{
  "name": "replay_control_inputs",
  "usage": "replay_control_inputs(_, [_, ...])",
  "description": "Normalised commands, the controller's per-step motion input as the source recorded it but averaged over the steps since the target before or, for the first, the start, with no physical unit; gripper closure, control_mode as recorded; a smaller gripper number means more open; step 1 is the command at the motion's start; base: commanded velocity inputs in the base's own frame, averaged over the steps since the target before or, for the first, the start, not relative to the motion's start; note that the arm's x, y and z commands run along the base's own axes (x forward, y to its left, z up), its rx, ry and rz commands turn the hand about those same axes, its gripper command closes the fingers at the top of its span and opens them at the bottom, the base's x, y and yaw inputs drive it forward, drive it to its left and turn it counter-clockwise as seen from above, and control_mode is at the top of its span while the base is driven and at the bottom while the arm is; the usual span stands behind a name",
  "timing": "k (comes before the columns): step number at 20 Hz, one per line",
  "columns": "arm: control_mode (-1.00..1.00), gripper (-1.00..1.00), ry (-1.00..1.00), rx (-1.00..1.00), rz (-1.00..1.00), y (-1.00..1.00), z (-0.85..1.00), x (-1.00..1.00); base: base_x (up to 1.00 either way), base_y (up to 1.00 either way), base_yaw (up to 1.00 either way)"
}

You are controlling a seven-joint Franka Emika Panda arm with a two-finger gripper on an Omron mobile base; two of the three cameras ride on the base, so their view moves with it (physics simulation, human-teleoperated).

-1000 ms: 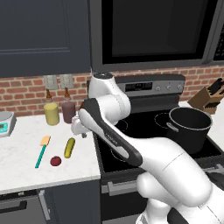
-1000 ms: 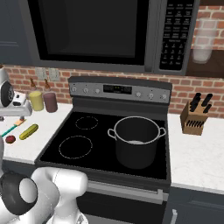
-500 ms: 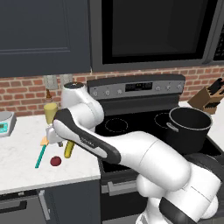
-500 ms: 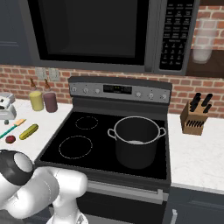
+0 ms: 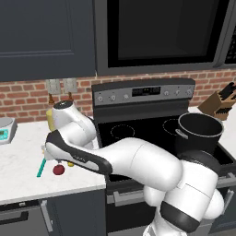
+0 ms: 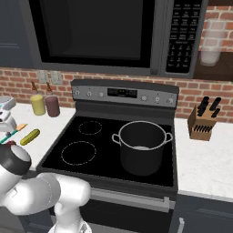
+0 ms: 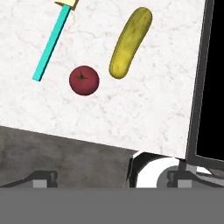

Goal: Put the cucumber and tomato in the pot. Retrieve the spatula and lightly stir the vegetables in the pot.

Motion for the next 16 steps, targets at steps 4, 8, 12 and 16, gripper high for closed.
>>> replay_control_inputs(4, [-1.00,-1.00,0.00,-0.04,-0.19,0.00,-0.27,0.27,0.00,0.00,0.00])
replay_control_inputs(8, [-1.00,-1.00,0.00,0.00,-0.18,-0.08,-0.11,0.29,0.00,0.00,0.00])
replay_control_inputs(12, [-1.00,-1.00,0.00,0.00,-0.17,-0.11,-0.12,0.31,0.00,0.00,0.00])
replay_control_inputs(16, [-1.00,-1.00,0.00,0.00,-0.16,-0.13,-0.18,0.34,0.00,0.00,0.00])
